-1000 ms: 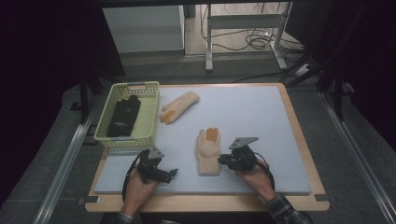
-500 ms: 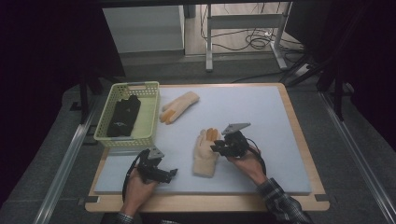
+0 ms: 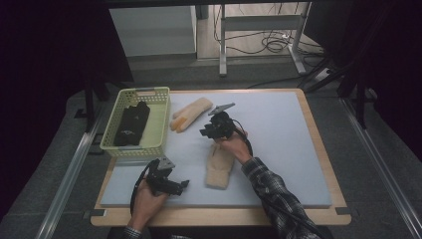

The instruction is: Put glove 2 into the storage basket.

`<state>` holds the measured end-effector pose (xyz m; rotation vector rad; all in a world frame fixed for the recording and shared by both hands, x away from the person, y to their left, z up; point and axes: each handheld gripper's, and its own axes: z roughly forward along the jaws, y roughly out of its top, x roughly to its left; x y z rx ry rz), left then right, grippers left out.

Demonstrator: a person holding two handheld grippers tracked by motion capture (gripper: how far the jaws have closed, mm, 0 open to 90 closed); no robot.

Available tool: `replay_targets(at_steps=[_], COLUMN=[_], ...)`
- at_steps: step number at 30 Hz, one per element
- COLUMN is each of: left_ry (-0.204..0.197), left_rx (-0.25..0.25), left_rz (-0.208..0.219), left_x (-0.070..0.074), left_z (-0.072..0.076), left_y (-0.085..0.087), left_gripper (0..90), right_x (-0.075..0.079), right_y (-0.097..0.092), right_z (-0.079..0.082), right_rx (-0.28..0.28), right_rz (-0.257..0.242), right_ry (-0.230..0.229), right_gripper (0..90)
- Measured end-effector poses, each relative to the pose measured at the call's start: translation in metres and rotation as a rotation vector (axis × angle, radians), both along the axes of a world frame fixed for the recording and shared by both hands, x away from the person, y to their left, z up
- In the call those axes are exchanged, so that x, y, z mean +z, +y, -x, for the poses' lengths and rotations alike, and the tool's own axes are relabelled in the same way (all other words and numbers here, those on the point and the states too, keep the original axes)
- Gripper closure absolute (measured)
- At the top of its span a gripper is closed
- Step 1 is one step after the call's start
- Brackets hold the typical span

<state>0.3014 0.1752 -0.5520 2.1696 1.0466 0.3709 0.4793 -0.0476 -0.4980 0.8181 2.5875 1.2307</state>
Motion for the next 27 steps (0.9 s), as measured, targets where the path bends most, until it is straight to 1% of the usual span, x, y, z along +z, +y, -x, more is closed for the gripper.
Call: replay_targets(at_steps=[6, 11, 13, 15, 17, 19, 23, 25, 26, 27], left_ry=[0.001, 0.000, 0.000, 0.001, 0.002, 0.002, 0.002, 0.002, 0.001, 0.001], left_rx=[0.000, -0.001, 0.000, 0.000, 0.000, 0.000, 0.000, 0.000, 0.000, 0.000], left_rz=[0.002, 0.004, 0.004, 0.004, 0.004, 0.004, 0.004, 0.004, 0.004, 0.004], left_x=[0.000, 0.000, 0.000, 0.000, 0.000, 0.000, 0.000, 0.000, 0.000, 0.000], left_z=[0.000, 0.000, 0.000, 0.000, 0.000, 0.000, 0.000, 0.000, 0.000, 0.000], left_y=[0.000, 0.000, 0.000, 0.000, 0.000, 0.000, 0.000, 0.000, 0.000, 0.000], left_gripper=[0.5, 0.5, 0.4, 0.5, 0.5, 0.5, 0.5, 0.5, 0.4, 0.4], right_x=[-0.006, -0.007, -0.009, -0.011, -0.013, -0.017, -0.027, -0.033, -0.036, -0.039], right_y=[0.027, 0.048, 0.054, 0.063, 0.068, 0.073, 0.081, 0.084, 0.085, 0.086], right_z=[-0.025, -0.038, -0.042, -0.047, -0.050, -0.054, -0.059, -0.060, -0.060, -0.059], right_rx=[-0.012, -0.019, -0.021, -0.023, -0.024, -0.026, -0.030, -0.030, -0.026, -0.026], right_rz=[0.002, 0.008, 0.004, 0.010, 0.009, 0.022, 0.069, 0.106, 0.140, 0.149], right_ry=[-0.014, -0.030, -0.030, -0.039, -0.037, -0.041, -0.047, -0.059, -0.066, -0.084], right_gripper=[60.9, 57.0, 56.2, 53.5, 51.1, 49.2, 44.0, 44.4, 44.8, 46.6])
